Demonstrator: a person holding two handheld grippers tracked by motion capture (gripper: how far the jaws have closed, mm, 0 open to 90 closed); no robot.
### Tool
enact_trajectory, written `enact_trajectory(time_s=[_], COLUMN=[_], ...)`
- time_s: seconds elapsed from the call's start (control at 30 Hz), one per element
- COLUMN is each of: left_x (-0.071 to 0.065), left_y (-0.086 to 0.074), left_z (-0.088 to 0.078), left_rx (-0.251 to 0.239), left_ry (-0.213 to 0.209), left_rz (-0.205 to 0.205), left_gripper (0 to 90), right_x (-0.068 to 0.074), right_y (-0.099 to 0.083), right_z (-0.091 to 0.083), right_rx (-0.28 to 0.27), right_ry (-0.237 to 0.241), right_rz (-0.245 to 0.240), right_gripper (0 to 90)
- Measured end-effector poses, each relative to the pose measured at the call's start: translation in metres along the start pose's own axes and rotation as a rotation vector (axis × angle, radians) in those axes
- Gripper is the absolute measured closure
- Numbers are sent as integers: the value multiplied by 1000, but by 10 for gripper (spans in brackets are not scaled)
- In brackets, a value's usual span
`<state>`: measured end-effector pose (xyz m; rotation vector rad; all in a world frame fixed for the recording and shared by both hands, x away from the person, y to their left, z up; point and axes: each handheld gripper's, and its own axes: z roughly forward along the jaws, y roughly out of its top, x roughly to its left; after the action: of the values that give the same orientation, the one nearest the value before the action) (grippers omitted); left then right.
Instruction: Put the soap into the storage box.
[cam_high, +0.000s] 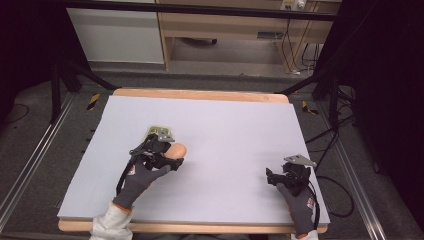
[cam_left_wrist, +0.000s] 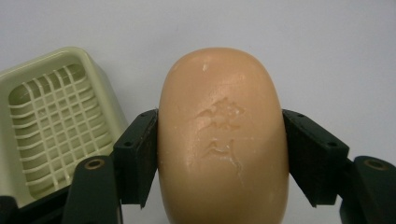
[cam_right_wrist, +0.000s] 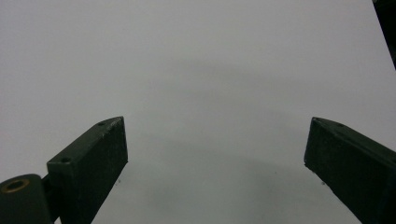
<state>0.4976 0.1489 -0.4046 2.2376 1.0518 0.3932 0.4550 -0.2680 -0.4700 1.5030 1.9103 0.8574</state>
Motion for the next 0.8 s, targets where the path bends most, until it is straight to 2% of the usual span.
enact_trajectory(time_s=[0.6, 0.8], left_x=[25, 34], left_y=[4, 5], left_z=[-10, -9], left_rx=[-36, -30], left_ry=[46, 63], left_rz=[-61, -73], left_gripper=[318, 318], right_x=[0, 0], right_y=[0, 0], right_z=[0, 1], right_rx=[0, 1], right_ry=[2, 2], right_rz=[-1, 1], right_gripper=[64, 63])
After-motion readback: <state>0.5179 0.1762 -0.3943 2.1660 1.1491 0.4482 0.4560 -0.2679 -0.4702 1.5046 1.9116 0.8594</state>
